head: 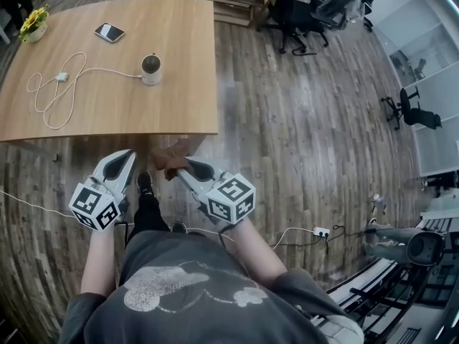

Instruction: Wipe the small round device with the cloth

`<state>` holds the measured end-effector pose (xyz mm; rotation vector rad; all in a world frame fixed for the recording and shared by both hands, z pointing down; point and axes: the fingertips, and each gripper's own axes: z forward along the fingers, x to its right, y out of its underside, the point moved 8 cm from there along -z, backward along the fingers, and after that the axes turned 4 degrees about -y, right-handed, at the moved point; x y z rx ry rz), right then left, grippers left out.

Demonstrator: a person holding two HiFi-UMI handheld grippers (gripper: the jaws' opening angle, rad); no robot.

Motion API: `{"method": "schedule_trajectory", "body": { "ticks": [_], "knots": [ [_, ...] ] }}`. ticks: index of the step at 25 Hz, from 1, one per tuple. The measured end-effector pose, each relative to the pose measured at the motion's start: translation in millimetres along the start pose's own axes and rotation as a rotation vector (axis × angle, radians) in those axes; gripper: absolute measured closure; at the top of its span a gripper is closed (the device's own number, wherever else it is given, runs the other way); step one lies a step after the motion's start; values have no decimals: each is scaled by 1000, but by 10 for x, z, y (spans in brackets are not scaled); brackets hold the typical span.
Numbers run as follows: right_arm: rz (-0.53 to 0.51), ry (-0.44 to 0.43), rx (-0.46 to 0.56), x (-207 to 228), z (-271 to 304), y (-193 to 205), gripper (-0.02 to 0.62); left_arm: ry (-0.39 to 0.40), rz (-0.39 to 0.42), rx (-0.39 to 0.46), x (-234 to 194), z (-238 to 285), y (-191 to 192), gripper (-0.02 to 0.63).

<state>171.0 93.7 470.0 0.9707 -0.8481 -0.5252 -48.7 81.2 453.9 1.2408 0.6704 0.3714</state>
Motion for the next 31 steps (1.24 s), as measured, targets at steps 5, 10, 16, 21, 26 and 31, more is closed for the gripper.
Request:
{"method": "schedule_trajectory", "body": {
  "ticks": [5,10,16,21,26,31],
  "knots": [
    [2,13,39,-163,-264,121,538,-3,10,19,334,-244,55,588],
    [2,34,82,-313,-490,151,541,0,21,28,588,-466,80,587],
    [12,73,97,-418,-639,231,541,12,30,33,729,-652,73,587],
    [21,127,114,-407,-671,248,541,25,50,48,684,-709,6,587],
    [24,144,98,-479,-615,222,541,38,44,32,579,-740,-25,588],
    [35,162,87,-550,-527,221,541,58,40,23,498,-780,-58,587]
  ]
}}
